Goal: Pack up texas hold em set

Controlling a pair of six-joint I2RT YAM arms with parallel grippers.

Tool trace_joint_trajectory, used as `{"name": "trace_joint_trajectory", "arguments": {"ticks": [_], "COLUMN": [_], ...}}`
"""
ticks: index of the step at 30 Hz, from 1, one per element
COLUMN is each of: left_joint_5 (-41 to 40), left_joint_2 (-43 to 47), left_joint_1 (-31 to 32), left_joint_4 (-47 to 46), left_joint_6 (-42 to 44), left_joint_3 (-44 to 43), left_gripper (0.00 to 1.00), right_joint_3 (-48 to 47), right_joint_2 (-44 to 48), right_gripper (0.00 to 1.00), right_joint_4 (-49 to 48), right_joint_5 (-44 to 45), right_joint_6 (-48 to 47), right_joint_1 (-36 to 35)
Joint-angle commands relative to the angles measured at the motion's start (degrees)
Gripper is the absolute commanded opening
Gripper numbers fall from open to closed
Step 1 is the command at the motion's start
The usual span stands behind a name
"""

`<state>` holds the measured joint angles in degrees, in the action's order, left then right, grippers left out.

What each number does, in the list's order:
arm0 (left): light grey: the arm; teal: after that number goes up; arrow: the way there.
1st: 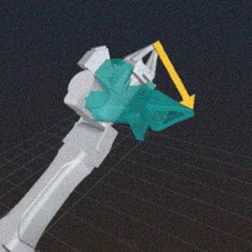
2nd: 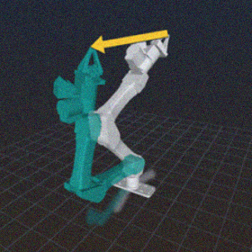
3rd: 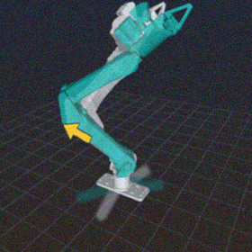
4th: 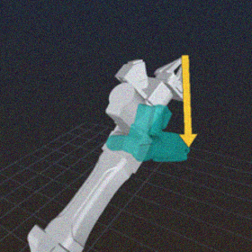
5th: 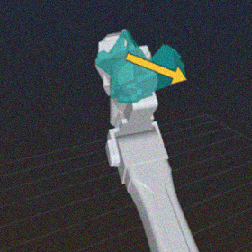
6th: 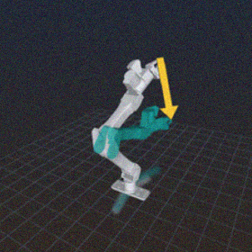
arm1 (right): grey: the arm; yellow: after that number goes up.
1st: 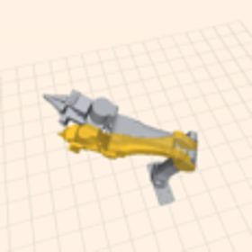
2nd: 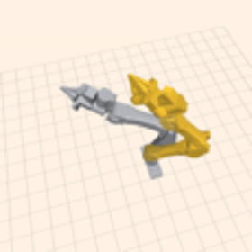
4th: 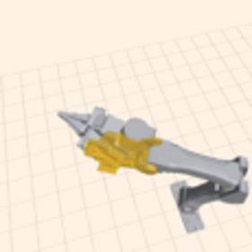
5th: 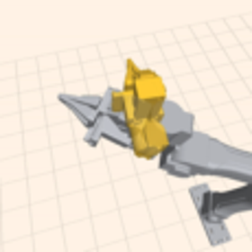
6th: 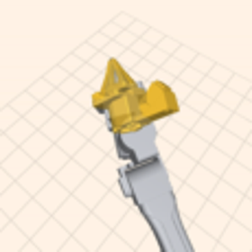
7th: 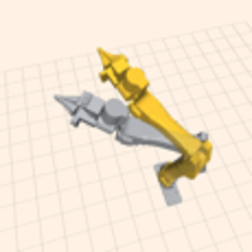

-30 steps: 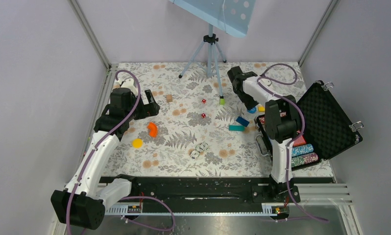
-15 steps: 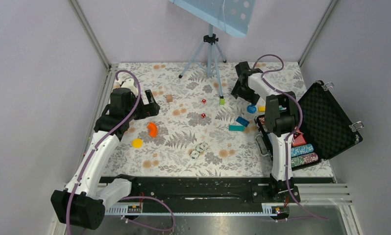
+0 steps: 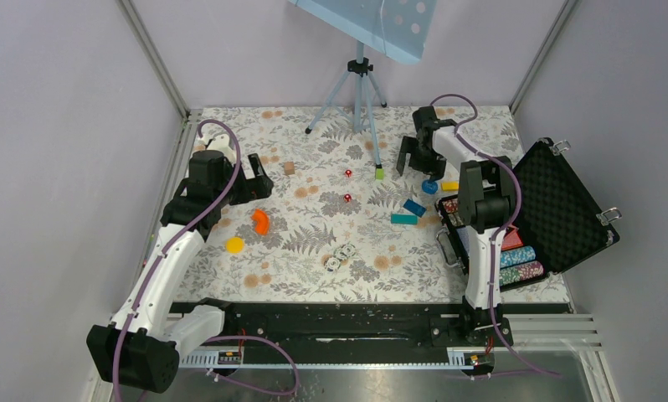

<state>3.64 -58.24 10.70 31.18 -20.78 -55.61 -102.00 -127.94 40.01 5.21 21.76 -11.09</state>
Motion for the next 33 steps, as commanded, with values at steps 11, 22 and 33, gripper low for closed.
{"name": "trace_joint_trajectory", "arguments": {"ticks": [11,22,33], "left_joint_5": [-0.48,-0.41,0.28], "left_joint_2": [-0.43,-0.23,-0.21], "left_joint_1": [0.45,0.47,0.55], "left_joint_4": [-2.48,-2.57,-2.48], "left_joint_6": [0.76,0.74,0.65], "left_joint_3": [0.33,0.33,0.17], "left_gripper": [0.99,0.99,0.99], "right_joint_3": [9.41,16.61,34.31], "right_joint_2": [9.2,20.3,30.46], "right_gripper": [0.95,0.93,0.76], "right_joint_4": [-8.22,-5.86,-5.37], "right_joint_5": [-3.03,1.99,2.94], "right_joint_6": [-4.04,1.02,9.66], "right_joint_1": [-1.59,-5.68,-8.0]}}
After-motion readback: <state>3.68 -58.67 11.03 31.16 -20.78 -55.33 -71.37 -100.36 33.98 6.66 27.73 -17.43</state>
